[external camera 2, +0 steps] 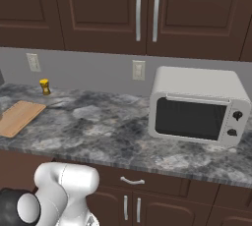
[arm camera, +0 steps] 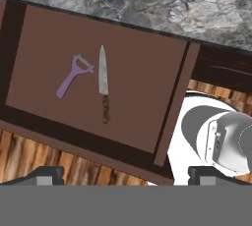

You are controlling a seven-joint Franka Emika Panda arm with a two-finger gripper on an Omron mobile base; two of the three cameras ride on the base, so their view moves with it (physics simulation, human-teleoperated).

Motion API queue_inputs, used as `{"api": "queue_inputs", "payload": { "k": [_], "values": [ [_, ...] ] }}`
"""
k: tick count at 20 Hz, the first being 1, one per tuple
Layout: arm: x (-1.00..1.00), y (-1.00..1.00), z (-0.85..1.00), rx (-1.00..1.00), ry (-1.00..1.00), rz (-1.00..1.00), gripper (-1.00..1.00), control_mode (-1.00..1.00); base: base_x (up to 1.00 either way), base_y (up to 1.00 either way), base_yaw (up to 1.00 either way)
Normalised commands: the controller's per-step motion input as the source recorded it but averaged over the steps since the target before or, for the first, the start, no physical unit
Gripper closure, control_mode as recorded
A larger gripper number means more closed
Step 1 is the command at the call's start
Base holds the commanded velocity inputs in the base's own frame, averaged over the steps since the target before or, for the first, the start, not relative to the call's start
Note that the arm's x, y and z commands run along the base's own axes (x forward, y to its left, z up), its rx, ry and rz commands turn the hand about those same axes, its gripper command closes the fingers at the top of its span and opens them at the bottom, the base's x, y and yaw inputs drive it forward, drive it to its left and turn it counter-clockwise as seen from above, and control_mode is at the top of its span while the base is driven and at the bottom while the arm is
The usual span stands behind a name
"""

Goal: Open the drawer on the left and place the cutting tools on the cutting board.

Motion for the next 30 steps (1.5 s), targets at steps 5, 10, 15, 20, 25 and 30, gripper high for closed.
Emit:
{"api": "queue_inputs", "payload": {
  "k": [5, 10, 15, 20, 25, 30],
  "values": [
    [0.00, 0.07, -0.47, -0.03, 0.04, 0.00, -1.00, -1.00, 0.00, 0.00, 0.00],
    [0.09, 0.03, -0.68, 0.00, 0.28, 0.00, -1.00, -1.00, 0.00, 0.00, 0.00],
    [0.00, 0.18, -0.34, -0.01, 0.07, 0.00, -1.00, -1.00, 0.00, 0.00, 0.00],
    [0.00, 0.10, -0.31, -0.02, -0.01, 0.00, -1.00, -1.00, 0.00, 0.00, 0.00],
    [0.00, 0.01, -0.44, 0.00, -0.07, 0.00, -1.00, -1.00, 0.00, 0.00, 0.00],
    [-0.02, 0.11, -0.44, 0.00, -0.12, 0.00, -1.00, -1.00, 0.00, 0.00, 0.00]
  ]
}}
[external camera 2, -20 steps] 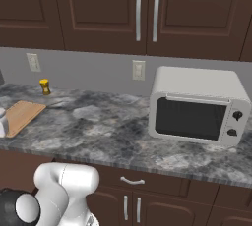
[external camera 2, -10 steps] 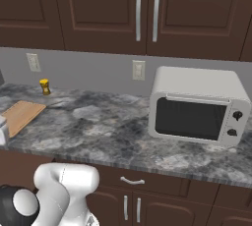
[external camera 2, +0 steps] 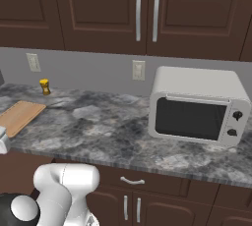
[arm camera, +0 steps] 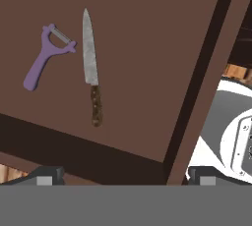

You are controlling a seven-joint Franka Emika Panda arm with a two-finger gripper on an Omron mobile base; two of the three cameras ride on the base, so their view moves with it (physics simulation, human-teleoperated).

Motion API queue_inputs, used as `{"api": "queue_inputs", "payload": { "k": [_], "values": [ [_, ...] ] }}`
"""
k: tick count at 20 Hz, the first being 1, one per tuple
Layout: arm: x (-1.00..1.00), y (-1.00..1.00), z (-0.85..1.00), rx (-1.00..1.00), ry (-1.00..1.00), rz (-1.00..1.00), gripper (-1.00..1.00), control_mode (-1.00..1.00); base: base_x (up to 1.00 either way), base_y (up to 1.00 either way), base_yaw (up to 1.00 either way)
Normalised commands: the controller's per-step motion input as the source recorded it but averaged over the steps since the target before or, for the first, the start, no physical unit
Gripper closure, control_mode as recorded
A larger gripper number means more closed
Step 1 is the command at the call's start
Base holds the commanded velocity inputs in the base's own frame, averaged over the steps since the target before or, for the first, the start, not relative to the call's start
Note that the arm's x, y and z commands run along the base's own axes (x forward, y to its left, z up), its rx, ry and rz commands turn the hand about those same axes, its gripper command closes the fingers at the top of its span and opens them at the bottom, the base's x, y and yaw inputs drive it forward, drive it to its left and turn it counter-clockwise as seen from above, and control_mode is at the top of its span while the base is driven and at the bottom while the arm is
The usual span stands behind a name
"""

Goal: Open the drawer on the left and place the cutting tools on the cutting board.

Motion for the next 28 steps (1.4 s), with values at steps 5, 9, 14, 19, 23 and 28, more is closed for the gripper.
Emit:
{"api": "queue_inputs", "payload": {
  "k": [5, 9, 14, 19, 23, 28],
  "values": [
    [-0.01, 0.19, -0.42, 0.00, -0.03, 0.00, -1.00, -1.00, 0.00, 0.00, 0.00],
    [0.00, 0.21, -0.46, 0.00, 0.10, 0.00, -1.00, -1.00, 0.00, 0.00, 0.00],
    [0.00, 0.22, -0.53, 0.00, 0.06, 0.00, -1.00, -1.00, 0.00, 0.00, 0.00],
    [0.00, 0.24, -0.32, 0.00, 0.00, 0.00, -1.00, -1.00, 0.00, 0.00, 0.00],
    [0.00, 0.23, -0.34, 0.00, 0.00, 0.00, -1.00, -1.00, 0.00, 0.00, 0.00],
    [-0.01, 0.15, -0.22, 0.00, 0.00, 0.00, -1.00, -1.00, 0.00, 0.00, 0.00]
  ]
}}
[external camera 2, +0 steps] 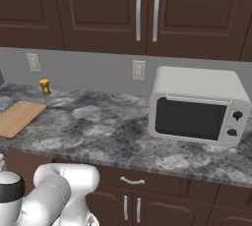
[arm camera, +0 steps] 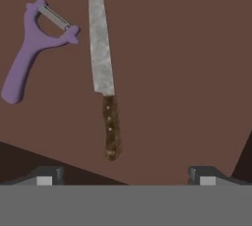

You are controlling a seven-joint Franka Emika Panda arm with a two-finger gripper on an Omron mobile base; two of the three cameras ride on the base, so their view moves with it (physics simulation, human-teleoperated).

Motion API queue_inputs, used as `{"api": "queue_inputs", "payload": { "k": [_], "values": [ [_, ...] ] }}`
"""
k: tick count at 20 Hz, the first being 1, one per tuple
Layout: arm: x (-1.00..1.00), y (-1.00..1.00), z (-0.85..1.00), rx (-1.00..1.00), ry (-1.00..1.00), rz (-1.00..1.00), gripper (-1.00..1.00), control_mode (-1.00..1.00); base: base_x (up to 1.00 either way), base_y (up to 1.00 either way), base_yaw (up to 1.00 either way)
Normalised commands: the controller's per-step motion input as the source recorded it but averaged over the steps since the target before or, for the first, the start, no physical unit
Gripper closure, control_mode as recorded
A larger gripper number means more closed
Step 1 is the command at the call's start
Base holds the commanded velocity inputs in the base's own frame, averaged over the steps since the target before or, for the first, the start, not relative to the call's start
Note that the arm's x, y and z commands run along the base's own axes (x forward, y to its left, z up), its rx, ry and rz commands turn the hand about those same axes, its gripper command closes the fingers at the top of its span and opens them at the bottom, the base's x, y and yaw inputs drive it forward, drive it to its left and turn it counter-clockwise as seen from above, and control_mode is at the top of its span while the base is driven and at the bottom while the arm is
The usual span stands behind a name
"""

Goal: Open the drawer on the left and place the cutting tools on the cutting board.

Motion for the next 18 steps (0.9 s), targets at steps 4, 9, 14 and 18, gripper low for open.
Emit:
{"api": "queue_inputs", "payload": {
  "k": [4, 9, 14, 18],
  "values": [
    [-0.01, 0.12, -0.20, 0.00, 0.00, 0.00, -1.00, -1.00, 0.00, 0.00, 0.00],
    [0.00, 0.07, -0.35, 0.00, 0.00, 0.00, -1.00, -1.00, 0.00, 0.00, 0.00],
    [0.00, 0.05, -0.38, 0.00, 0.00, 0.00, -1.00, -1.00, 0.00, 0.00, 0.00],
    [0.00, 0.12, -0.29, 0.00, 0.01, 0.00, -1.00, -1.00, 0.00, 0.00, 0.00]
  ]
}}
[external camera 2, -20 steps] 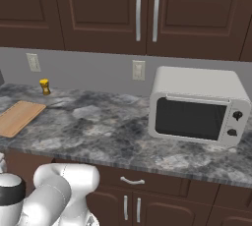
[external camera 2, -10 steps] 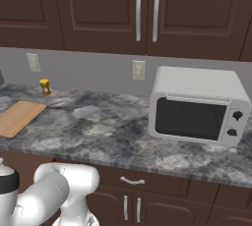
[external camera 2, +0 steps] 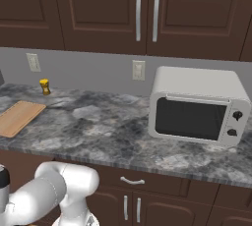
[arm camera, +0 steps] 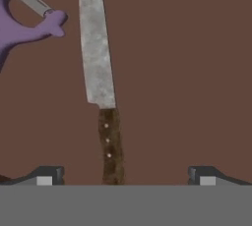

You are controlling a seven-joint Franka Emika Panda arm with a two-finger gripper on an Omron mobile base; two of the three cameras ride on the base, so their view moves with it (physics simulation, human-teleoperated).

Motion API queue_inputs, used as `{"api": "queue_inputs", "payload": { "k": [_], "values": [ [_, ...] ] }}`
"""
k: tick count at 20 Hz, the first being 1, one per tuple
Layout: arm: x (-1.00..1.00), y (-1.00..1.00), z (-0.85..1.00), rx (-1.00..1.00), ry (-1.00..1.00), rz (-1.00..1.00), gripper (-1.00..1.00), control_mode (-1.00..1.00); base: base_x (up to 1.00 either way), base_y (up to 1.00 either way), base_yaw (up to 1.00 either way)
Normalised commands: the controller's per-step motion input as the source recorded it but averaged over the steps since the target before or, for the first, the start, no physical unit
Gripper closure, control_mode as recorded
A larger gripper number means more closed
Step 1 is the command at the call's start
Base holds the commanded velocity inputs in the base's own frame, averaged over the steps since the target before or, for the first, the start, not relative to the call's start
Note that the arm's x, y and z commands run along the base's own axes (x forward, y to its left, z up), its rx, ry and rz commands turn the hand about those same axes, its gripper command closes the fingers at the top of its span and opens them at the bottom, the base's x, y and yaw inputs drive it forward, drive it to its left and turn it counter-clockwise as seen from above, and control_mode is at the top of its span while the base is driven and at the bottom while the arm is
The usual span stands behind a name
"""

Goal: Open the drawer on the left and place the cutting tools on the cutting board.

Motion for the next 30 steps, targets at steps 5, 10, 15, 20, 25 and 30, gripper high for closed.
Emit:
{"api": "queue_inputs", "payload": {
  "k": [5, 10, 15, 20, 25, 30],
  "values": [
    [0.00, 0.22, -0.17, 0.00, 0.07, 0.00, -1.00, -1.00, 0.00, 0.00, 0.00],
    [0.00, 0.21, -0.17, 0.00, 0.00, 0.00, -1.00, -1.00, 0.00, 0.00, 0.00],
    [0.00, 0.01, -0.10, 0.00, 0.00, 0.00, -1.00, -1.00, 0.00, 0.00, 0.00],
    [-0.02, 0.00, -0.14, 0.00, 0.01, 0.00, -1.00, -1.00, 0.00, 0.00, 0.00],
    [-0.10, 0.00, -0.23, 0.00, 0.04, 0.00, -1.00, -1.00, 0.00, 0.00, 0.00],
    [-0.04, 0.00, -0.28, 0.00, 0.03, 0.00, -1.00, -1.00, 0.00, 0.00, 0.00]
  ]
}}
